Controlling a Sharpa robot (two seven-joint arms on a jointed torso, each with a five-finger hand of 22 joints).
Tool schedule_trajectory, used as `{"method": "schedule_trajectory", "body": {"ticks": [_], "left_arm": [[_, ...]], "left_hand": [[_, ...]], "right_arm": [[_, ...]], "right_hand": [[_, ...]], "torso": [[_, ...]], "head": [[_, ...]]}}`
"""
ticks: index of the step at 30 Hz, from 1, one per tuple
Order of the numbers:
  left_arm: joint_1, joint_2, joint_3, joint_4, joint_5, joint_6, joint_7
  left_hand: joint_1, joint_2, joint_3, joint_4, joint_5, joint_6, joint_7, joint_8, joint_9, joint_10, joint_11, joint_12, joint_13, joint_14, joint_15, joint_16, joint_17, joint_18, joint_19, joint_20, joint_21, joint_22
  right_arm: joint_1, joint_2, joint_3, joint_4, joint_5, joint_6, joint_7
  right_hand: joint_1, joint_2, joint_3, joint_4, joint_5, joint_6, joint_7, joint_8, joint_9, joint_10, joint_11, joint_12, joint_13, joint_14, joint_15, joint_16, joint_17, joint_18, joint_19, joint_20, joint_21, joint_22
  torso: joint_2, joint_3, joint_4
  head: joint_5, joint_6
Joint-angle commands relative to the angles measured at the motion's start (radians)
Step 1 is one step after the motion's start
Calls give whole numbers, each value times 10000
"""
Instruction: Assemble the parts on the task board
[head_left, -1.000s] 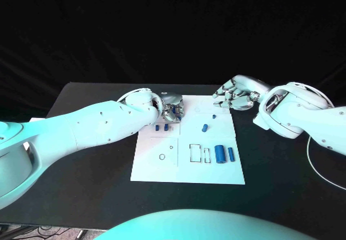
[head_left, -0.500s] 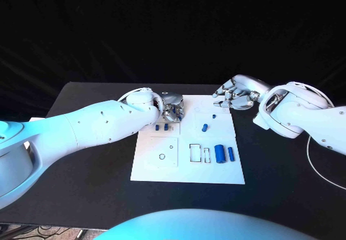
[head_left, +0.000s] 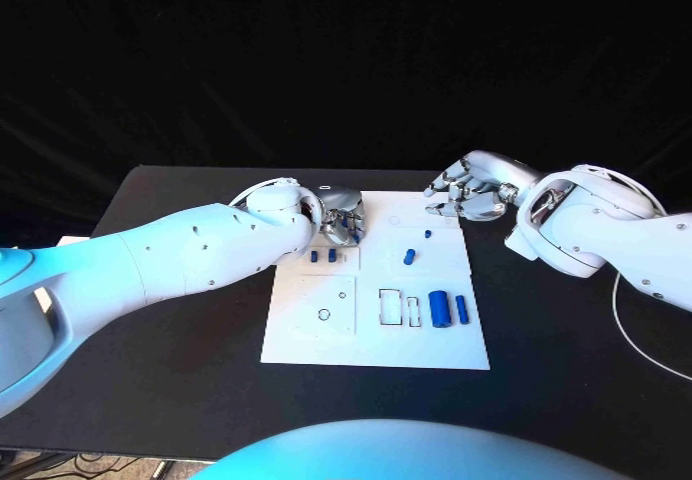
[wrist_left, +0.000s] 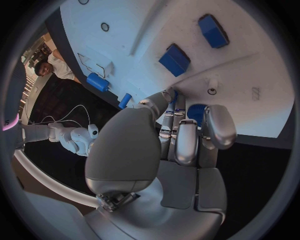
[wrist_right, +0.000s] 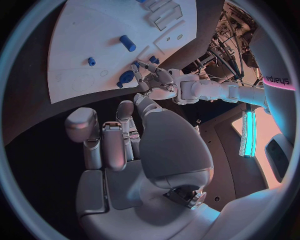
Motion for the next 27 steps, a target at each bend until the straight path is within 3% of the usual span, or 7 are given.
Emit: {"method": "schedule_trajectory", "body": {"ticks": [1,5,9,16,27], "left_arm": [[23,-248,137,325,244,-252,6],[77,-697,335,757,525,-306,-31],[150,-1146,425,1053,792,-263,-74],[183,-1549,455,1116,1035,-16,-128],[125,-1560,427,909,1090,230,-152]], "left_hand": [[-66,31,90,-16,3,-32,94,-65,-32,3,69,-57,-13,256,-23,8,-16,-196,34,-20,51,18],[-90,16,123,-39,3,-42,104,-91,-44,-1,80,-102,-15,254,-14,5,-32,-197,32,-13,56,28],[-104,7,146,-58,2,-35,110,-103,-49,9,84,-127,-13,256,-9,10,-29,-202,37,-8,82,49],[-127,-14,159,-76,-3,-20,112,-110,-53,26,88,-151,-11,255,-6,9,-39,-205,38,-4,96,63],[-140,-21,164,-80,-5,-15,113,-114,-55,33,88,-162,-9,254,-3,9,-43,-205,38,-2,99,68]], "right_arm": [[-5,4,1,1,-34,96,76],[-5,-13,1,4,-34,94,74],[-5,-24,1,-1,-34,94,74],[-9,-34,1,-14,-34,95,78],[-27,-24,1,-24,-33,104,86]], "right_hand": [[101,8,46,32,41,-74,13,33,-11,73,-19,22,2,487,-8,-62,3,105,-77,6,-36,-14],[101,8,46,32,41,-74,13,33,-11,73,-19,22,2,487,-8,-62,3,105,-77,6,-36,-14],[101,8,46,32,41,-74,13,33,-11,73,-19,22,2,487,-8,-62,3,105,-77,6,-36,-14],[101,8,46,32,41,-74,13,33,-11,73,-19,22,2,487,-8,-62,3,105,-77,6,-36,-14],[101,8,46,32,41,-74,13,33,-11,73,-19,22,2,487,-8,-62,3,105,-77,6,-36,-14]], "torso": [[-9,8,16],[-14,6,29],[-7,9,32],[-10,-9,77],[1,1,33]], "head": [[1,26],[-8,43],[16,74],[-4,67],[39,44]]}}
